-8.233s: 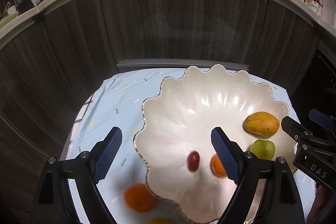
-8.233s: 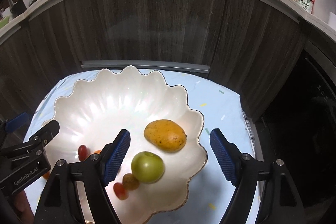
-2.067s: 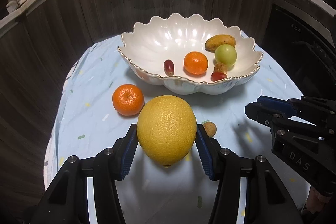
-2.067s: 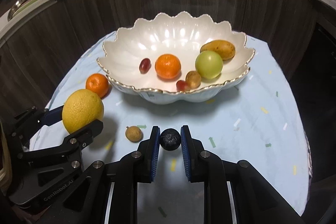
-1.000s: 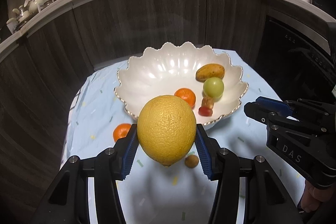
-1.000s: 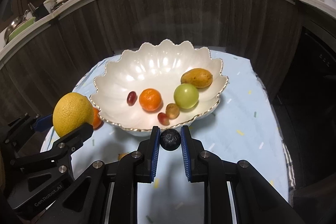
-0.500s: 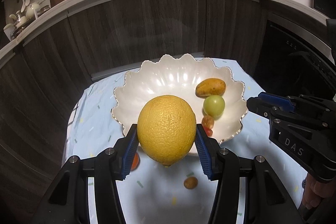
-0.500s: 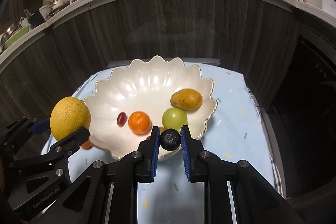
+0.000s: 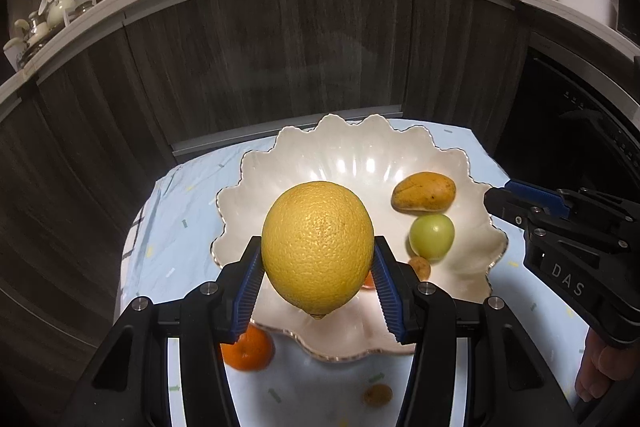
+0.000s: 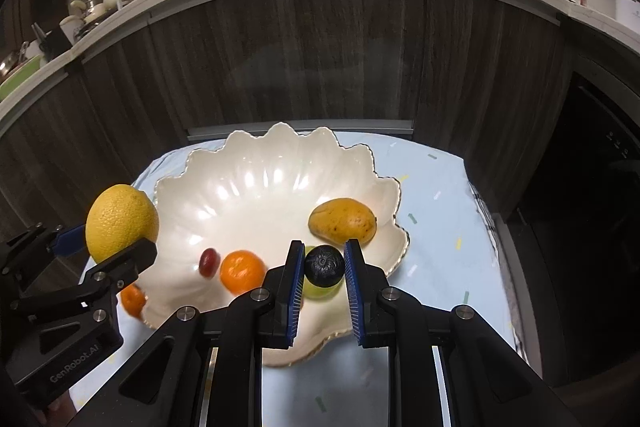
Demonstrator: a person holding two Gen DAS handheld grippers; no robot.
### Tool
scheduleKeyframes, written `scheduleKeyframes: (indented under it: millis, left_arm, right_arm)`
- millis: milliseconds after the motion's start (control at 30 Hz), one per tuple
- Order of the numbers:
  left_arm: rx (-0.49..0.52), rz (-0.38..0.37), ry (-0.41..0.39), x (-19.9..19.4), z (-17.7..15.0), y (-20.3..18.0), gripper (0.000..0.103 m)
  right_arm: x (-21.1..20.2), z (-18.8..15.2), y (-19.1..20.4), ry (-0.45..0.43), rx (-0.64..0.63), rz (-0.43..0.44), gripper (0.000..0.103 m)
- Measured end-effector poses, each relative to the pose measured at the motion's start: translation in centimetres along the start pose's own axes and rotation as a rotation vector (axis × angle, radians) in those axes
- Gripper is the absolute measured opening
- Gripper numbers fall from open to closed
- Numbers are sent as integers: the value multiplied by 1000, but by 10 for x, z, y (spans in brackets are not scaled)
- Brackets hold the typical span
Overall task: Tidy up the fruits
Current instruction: 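Carry lemon and blueberry with both grippers over the white bowl, then open left gripper dropping lemon while right gripper releases blueberry into bowl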
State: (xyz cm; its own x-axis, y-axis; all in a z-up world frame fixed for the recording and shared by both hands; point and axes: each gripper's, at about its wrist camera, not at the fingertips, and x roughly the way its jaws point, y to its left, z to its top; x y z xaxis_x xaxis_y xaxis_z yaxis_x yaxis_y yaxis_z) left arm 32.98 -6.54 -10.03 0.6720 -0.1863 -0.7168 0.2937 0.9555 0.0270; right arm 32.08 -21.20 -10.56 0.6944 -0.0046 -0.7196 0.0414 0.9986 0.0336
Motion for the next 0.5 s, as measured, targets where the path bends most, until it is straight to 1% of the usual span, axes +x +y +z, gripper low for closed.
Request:
scheduleKeyframes:
  millis: [500]
  left_arm:
    - [-27,-6,65,45,12,9,52]
  right_arm:
    - [41,8,-9,59,23,-27,21]
